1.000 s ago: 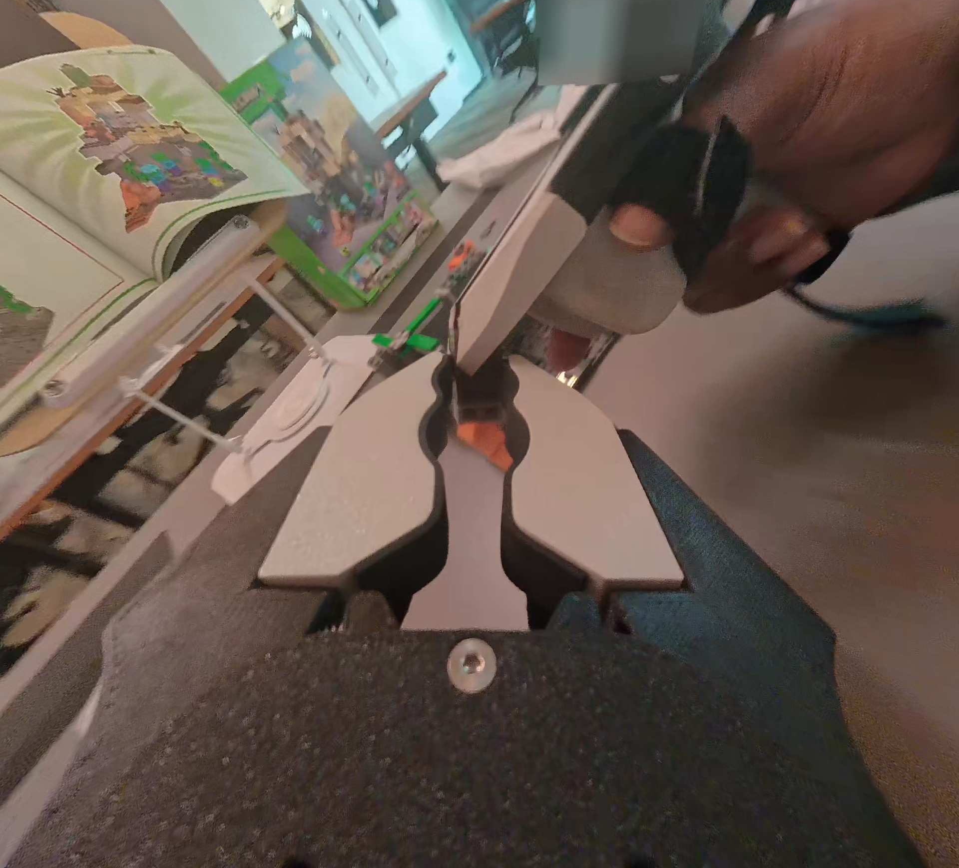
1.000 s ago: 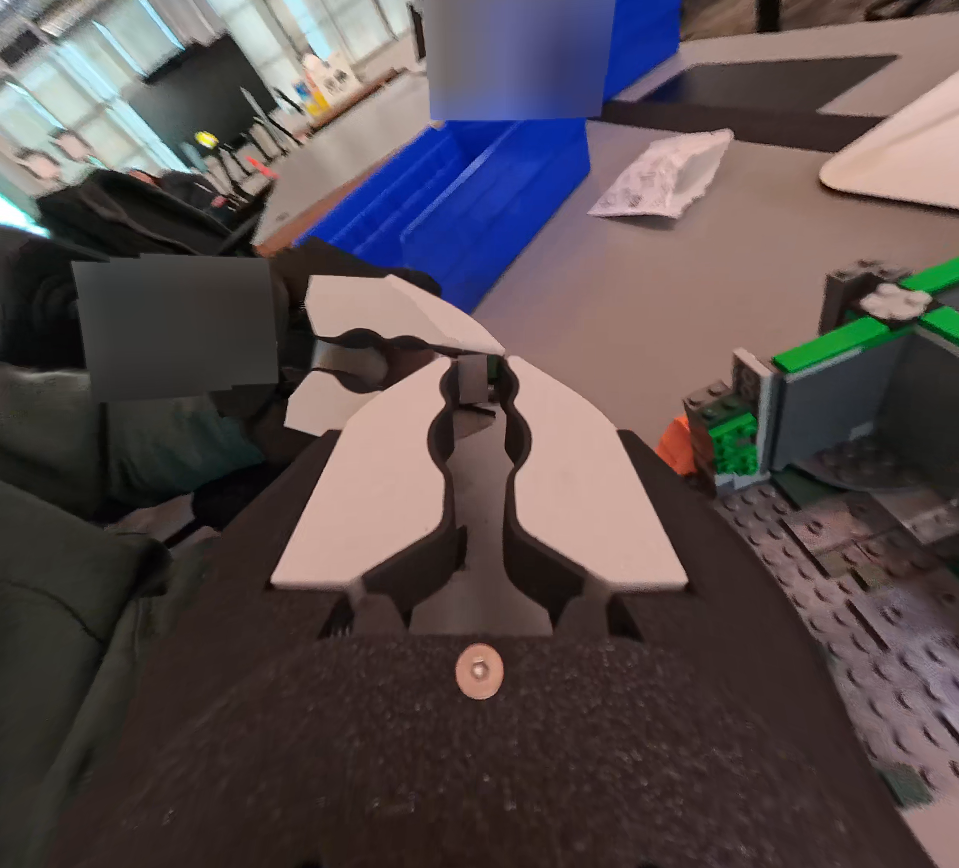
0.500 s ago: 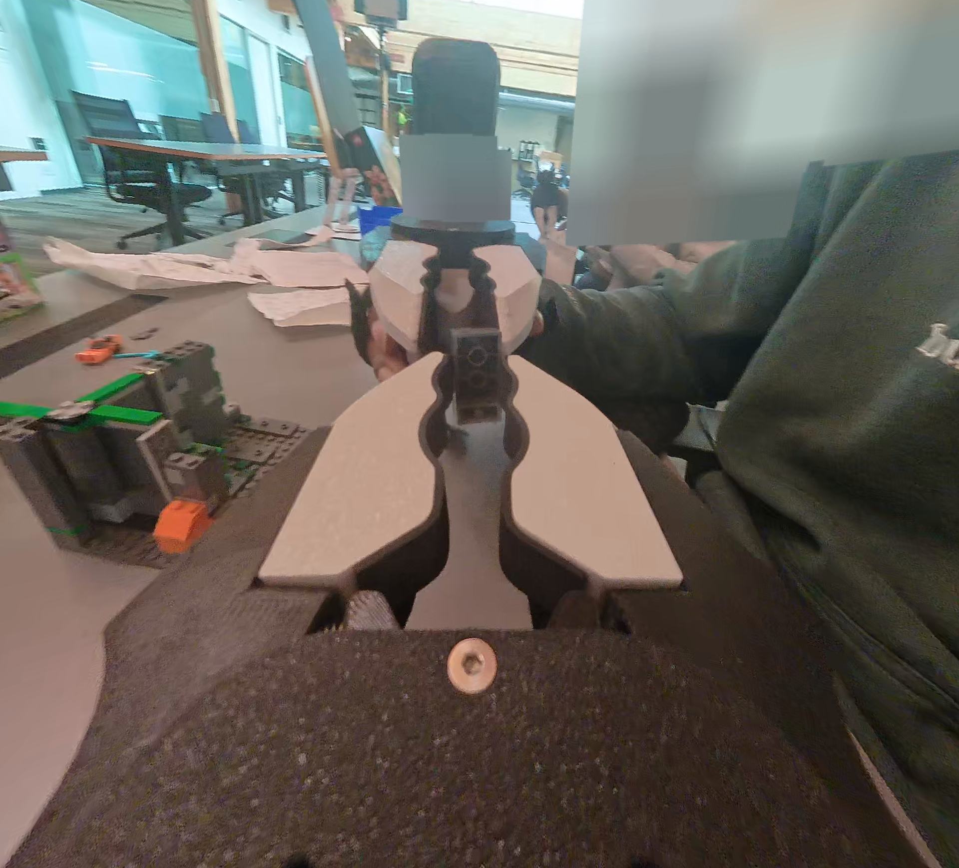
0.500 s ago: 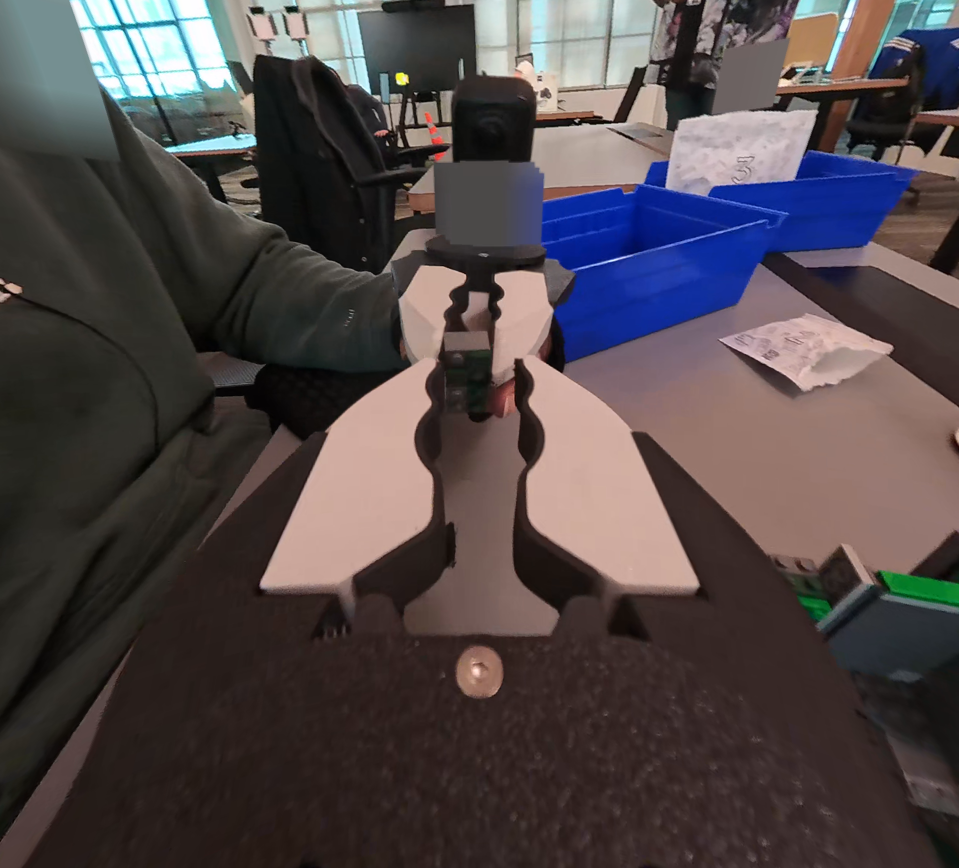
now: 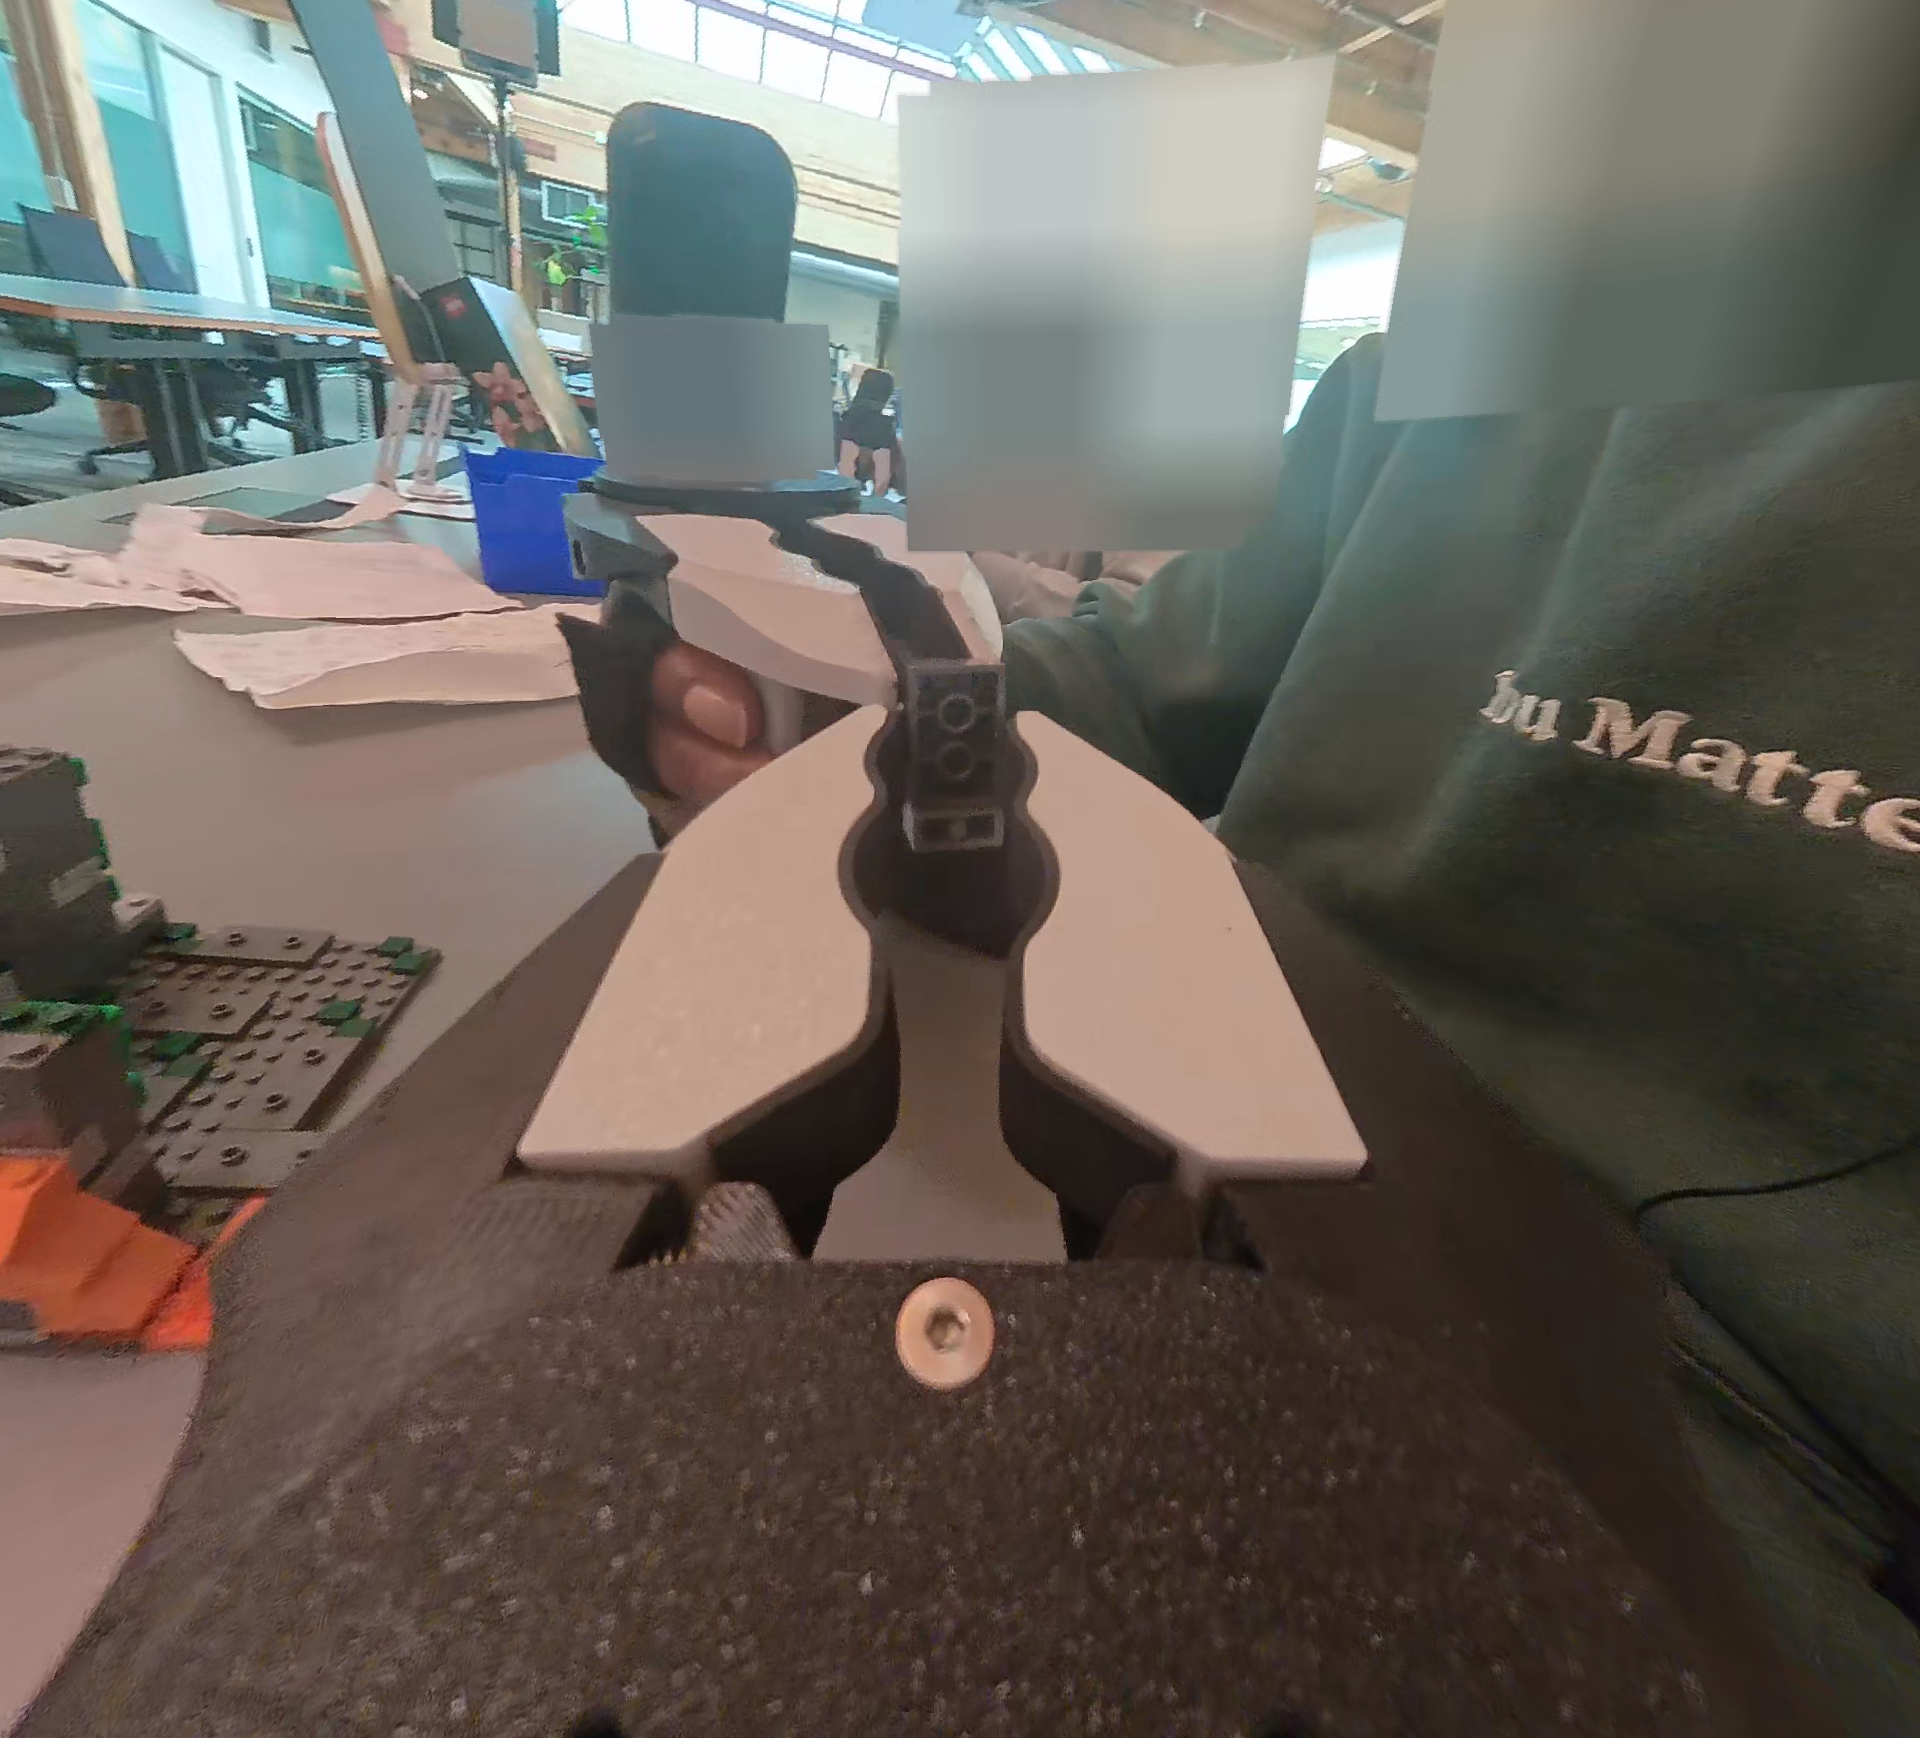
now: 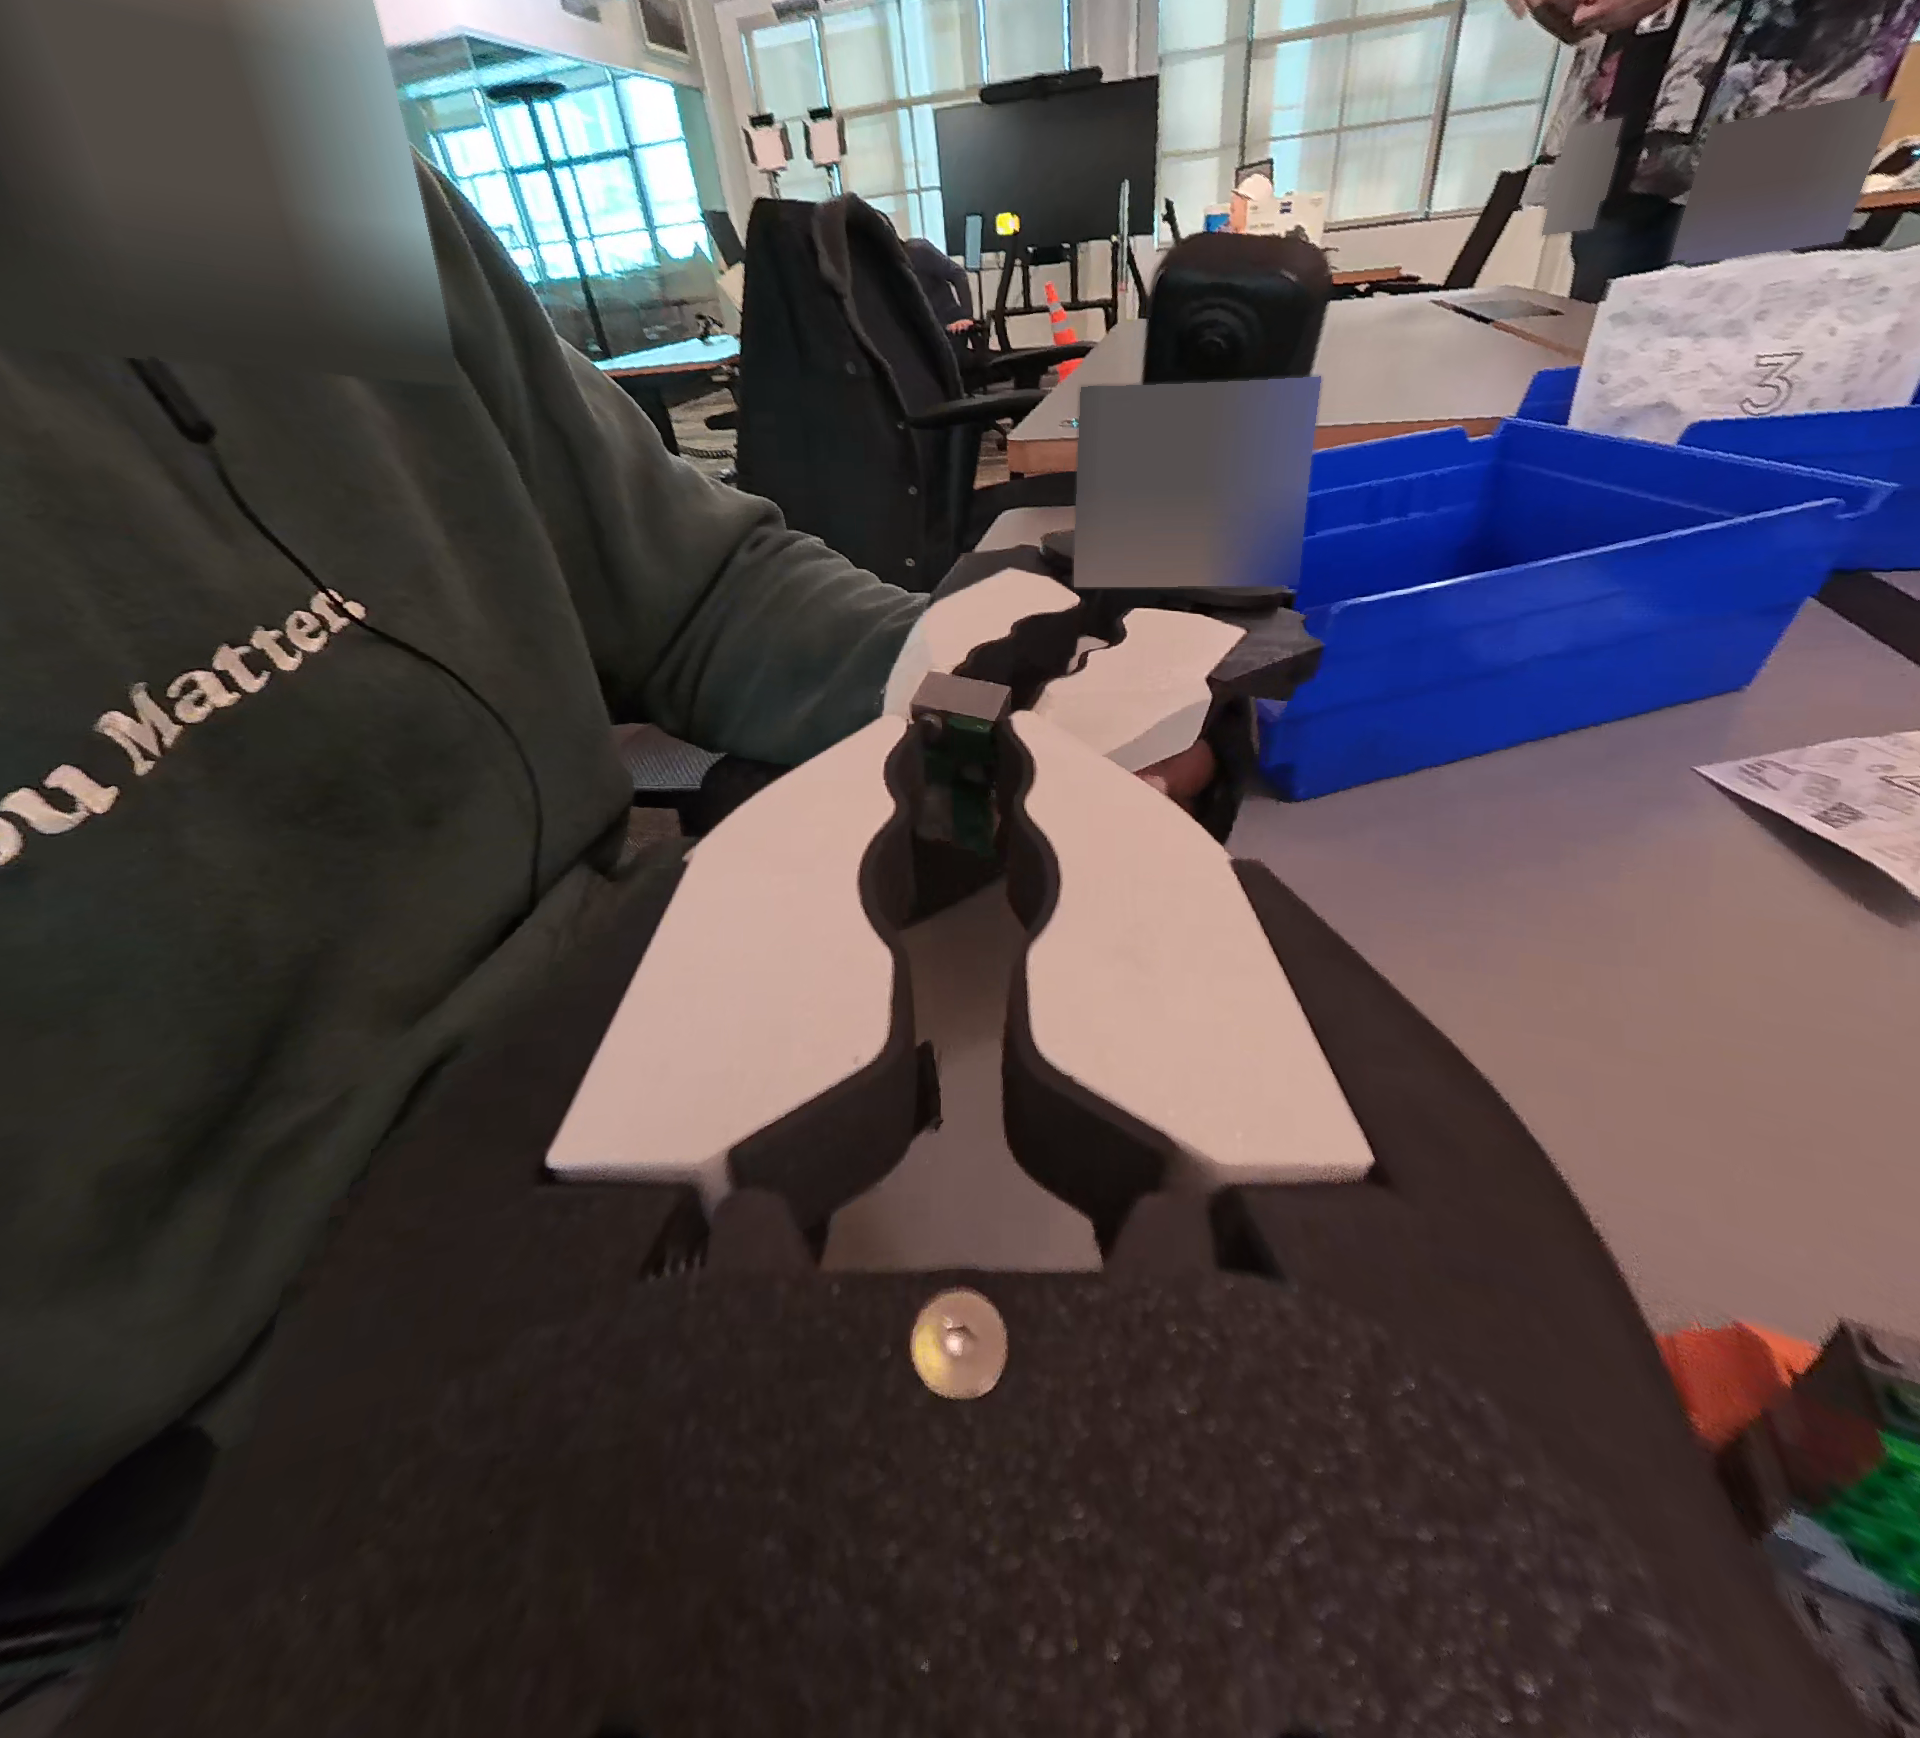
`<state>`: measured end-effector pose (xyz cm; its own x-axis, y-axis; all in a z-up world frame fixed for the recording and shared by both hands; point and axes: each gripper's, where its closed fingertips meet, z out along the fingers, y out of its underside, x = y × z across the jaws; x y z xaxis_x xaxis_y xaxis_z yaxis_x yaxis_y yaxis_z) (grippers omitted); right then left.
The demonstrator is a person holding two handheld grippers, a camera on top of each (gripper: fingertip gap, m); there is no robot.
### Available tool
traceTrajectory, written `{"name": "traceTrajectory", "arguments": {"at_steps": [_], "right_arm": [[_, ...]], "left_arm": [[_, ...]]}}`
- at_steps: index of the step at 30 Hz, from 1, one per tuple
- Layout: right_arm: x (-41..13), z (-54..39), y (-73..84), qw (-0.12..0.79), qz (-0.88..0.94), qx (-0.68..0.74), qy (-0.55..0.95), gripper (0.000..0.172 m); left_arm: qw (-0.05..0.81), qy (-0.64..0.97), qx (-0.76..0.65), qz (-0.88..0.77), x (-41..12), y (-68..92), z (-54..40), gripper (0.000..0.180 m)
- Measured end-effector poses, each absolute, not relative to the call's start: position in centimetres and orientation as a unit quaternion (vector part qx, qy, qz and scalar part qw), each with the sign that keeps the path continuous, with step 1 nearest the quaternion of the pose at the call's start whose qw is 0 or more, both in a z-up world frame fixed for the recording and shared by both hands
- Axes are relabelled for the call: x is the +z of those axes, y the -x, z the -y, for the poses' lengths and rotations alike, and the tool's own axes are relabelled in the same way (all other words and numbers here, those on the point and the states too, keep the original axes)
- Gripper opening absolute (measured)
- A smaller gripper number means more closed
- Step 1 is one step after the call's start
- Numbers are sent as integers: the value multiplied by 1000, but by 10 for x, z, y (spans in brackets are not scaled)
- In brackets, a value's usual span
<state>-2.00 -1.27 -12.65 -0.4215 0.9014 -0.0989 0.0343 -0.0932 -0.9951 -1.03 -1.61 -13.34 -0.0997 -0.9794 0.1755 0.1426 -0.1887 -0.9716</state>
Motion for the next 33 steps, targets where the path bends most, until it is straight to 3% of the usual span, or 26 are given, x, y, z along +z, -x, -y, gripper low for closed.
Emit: {"name": "traceTrajectory", "arguments": {"at_steps": [17,33], "right_arm": [[-138,15,27,358,607,560,437,7],[-128,-4,23,401,578,552,447,0]], "left_arm": [[460,513,-532,-492,-152,11,20,16],[513,524,-506,-454,-140,21,2,17]]}}
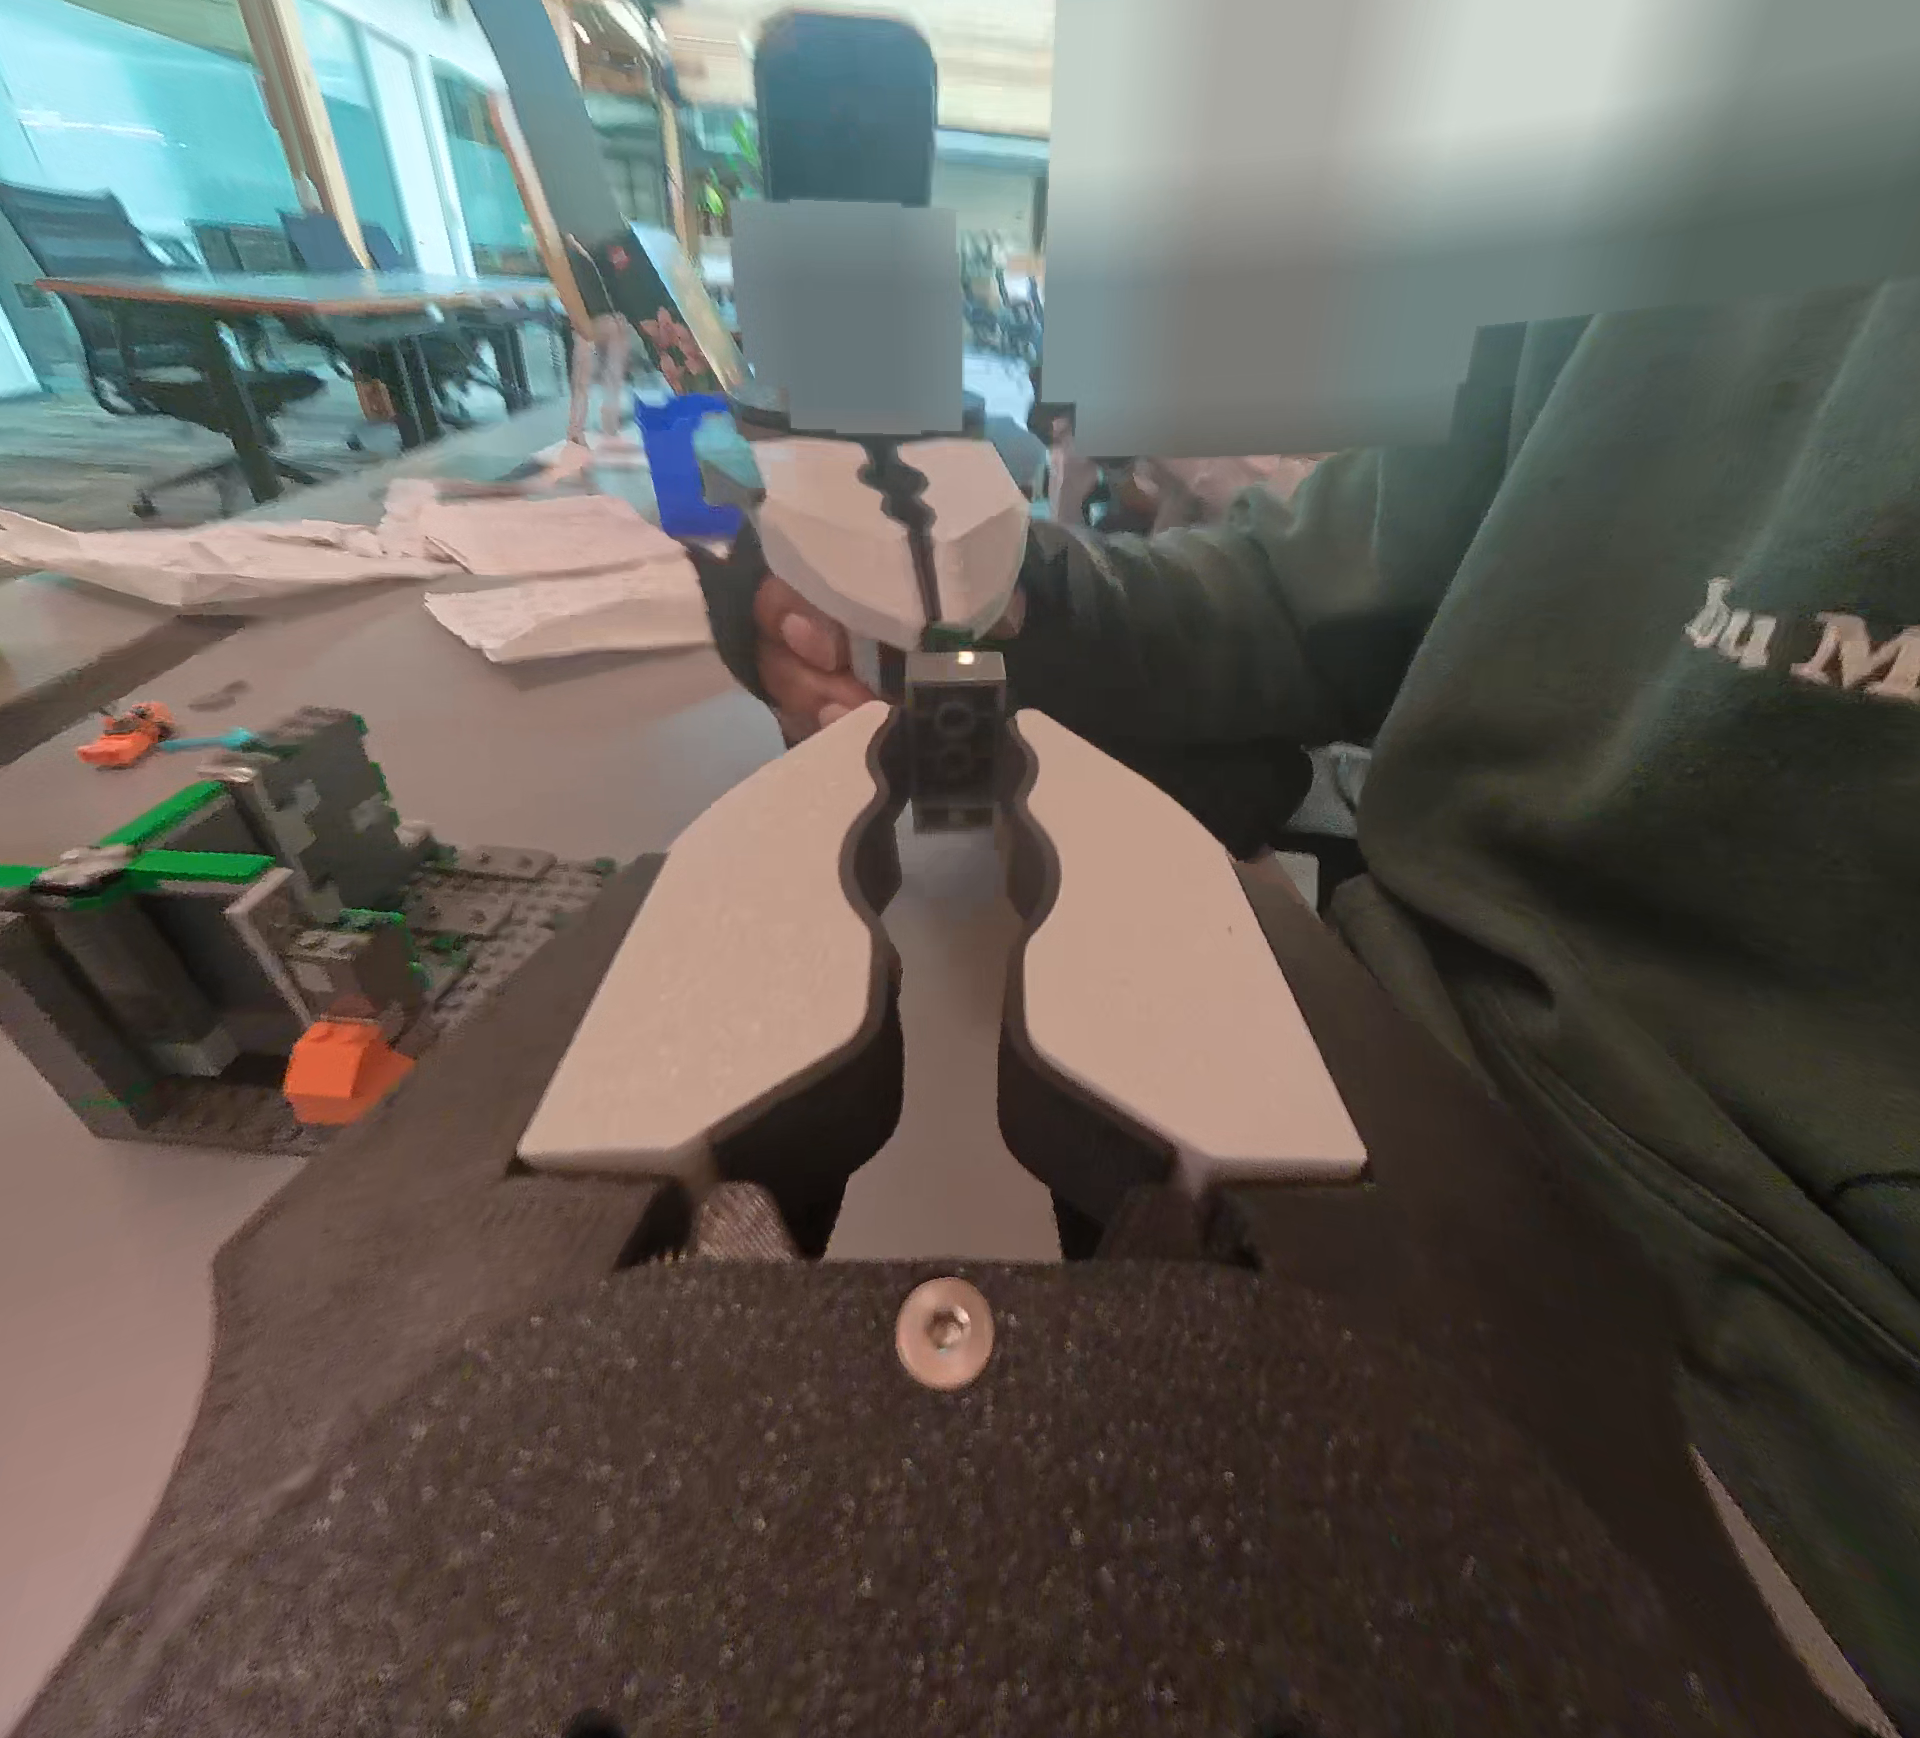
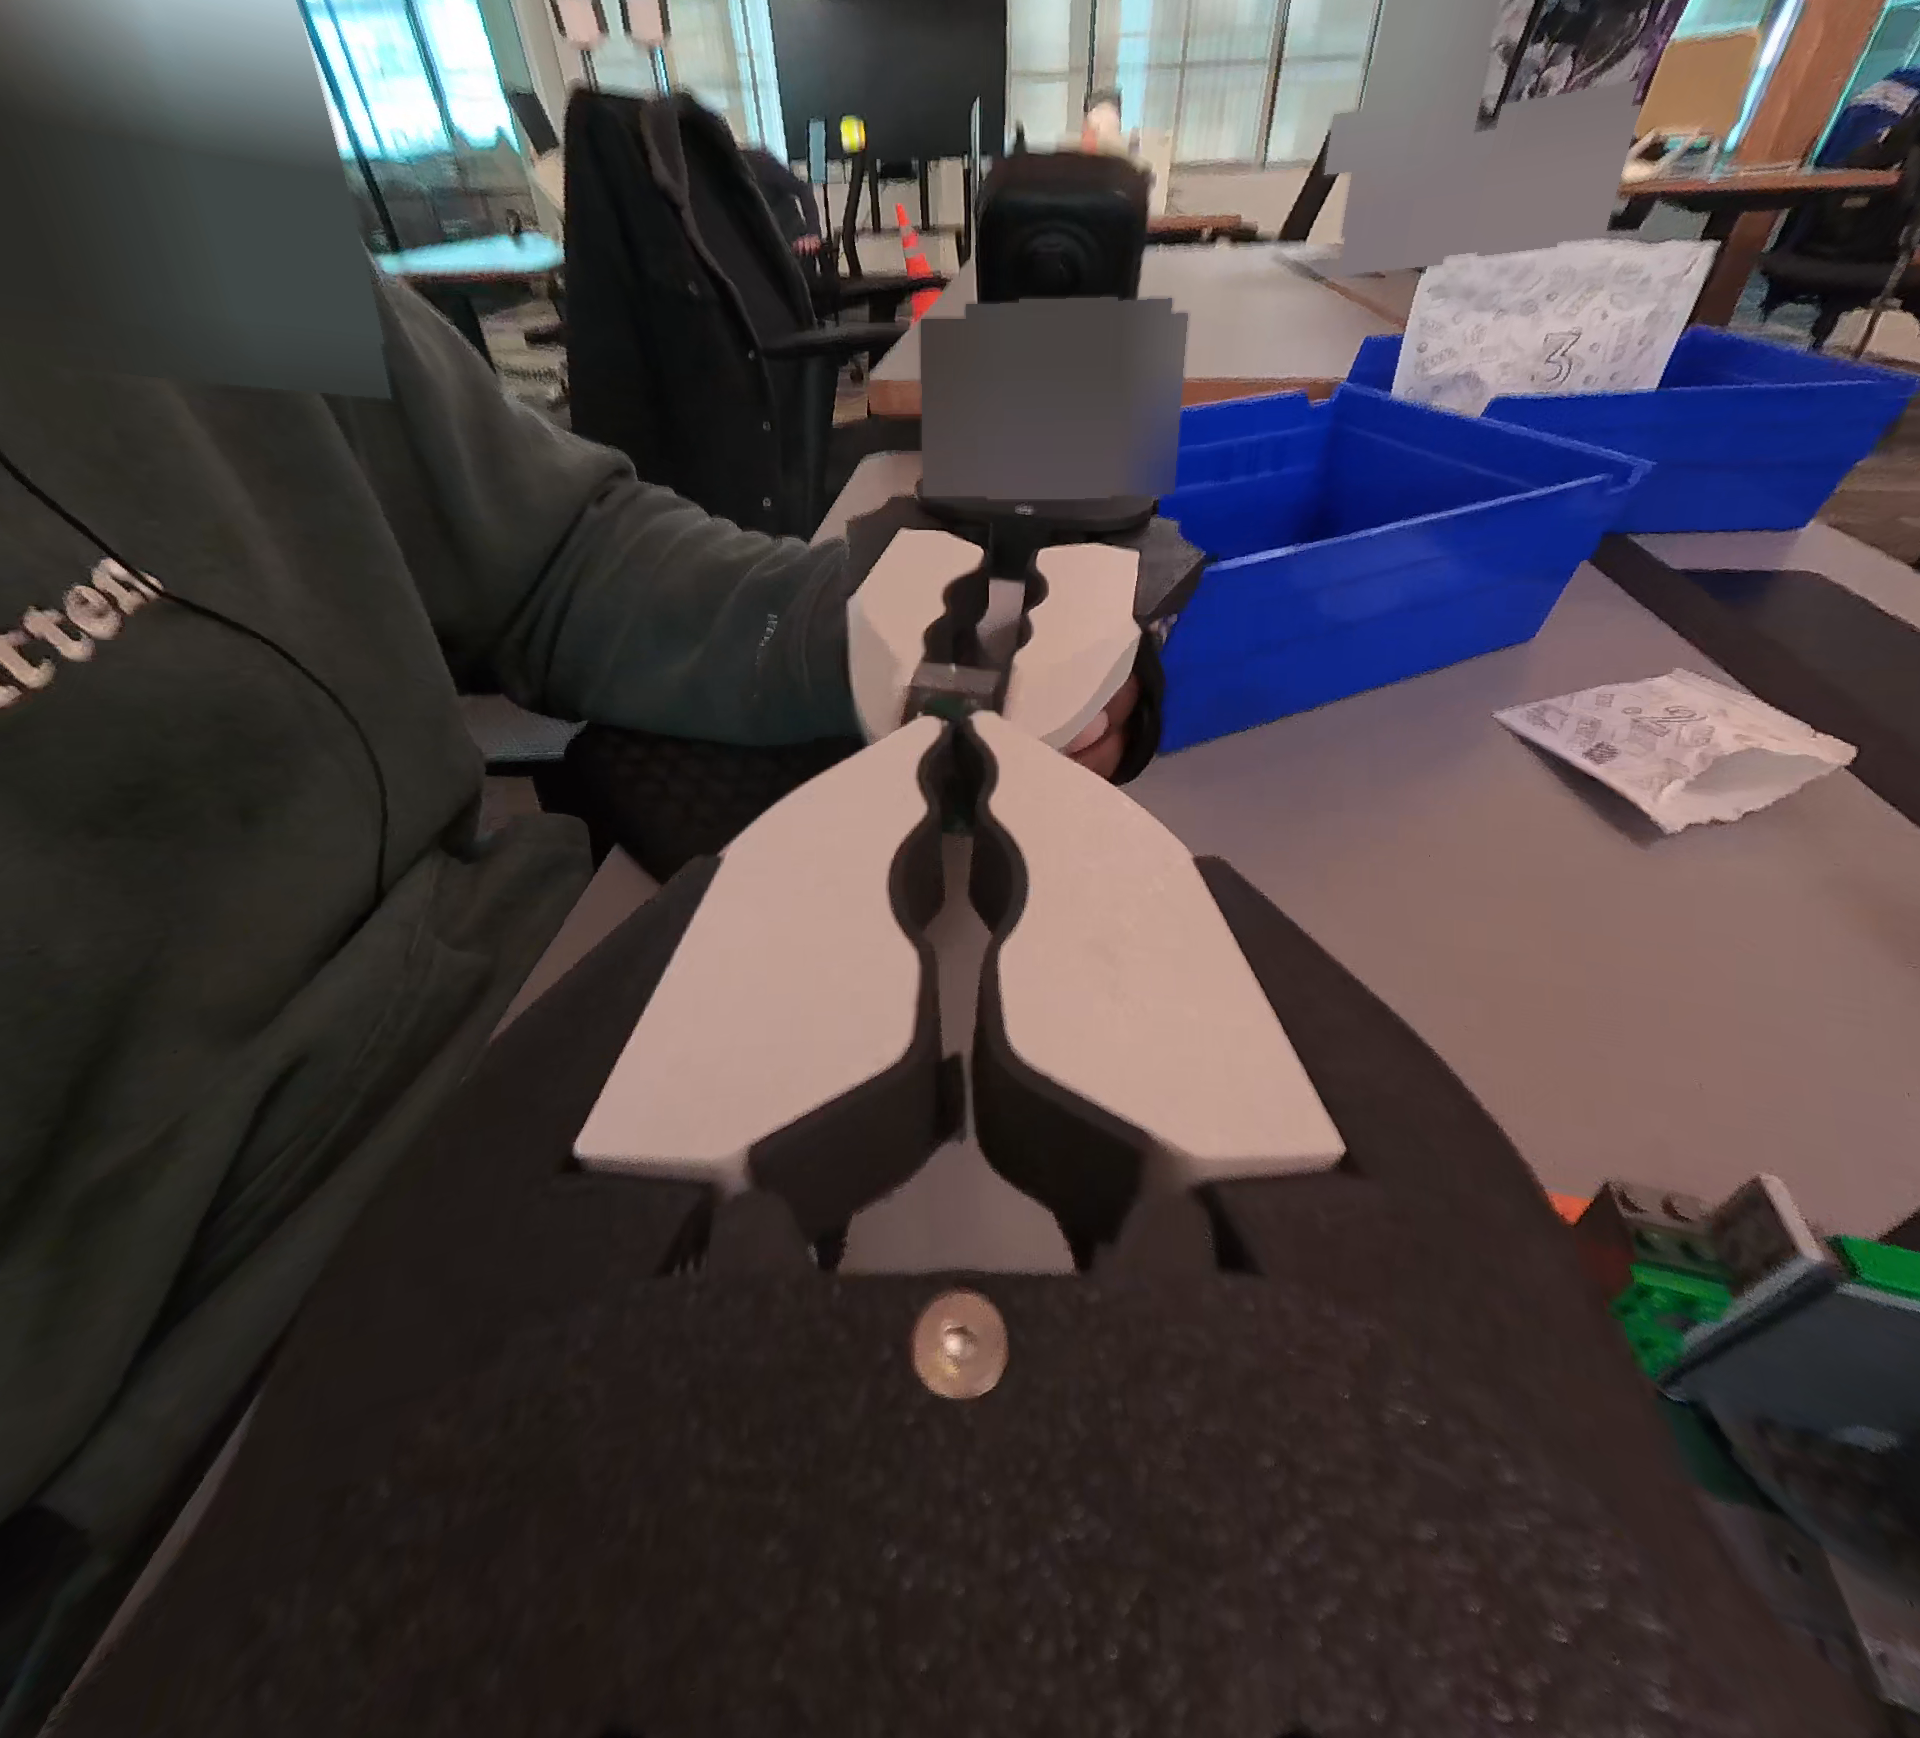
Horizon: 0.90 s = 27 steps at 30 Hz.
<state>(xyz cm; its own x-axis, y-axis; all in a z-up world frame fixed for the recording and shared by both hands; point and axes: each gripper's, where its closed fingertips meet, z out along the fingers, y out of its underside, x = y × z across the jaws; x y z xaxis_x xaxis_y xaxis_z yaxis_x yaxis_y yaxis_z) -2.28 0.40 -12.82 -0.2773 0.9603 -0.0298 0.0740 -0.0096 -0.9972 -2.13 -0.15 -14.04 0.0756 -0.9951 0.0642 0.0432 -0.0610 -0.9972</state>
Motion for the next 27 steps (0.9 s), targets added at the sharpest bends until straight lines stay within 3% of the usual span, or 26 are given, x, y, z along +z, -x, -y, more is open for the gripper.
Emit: {"name": "traceTrajectory", "arguments": {"at_steps": [4,20,27], "right_arm": [[-119,-18,12,435,562,539,453,0],[-127,-6,29,434,568,534,452,0],[-119,-8,35,450,551,537,454,0]], "left_arm": [[544,516,-501,-433,-126,39,-4,17],[521,522,-542,-402,-132,39,-10,16],[515,580,-496,-390,-152,37,-31,16]]}}
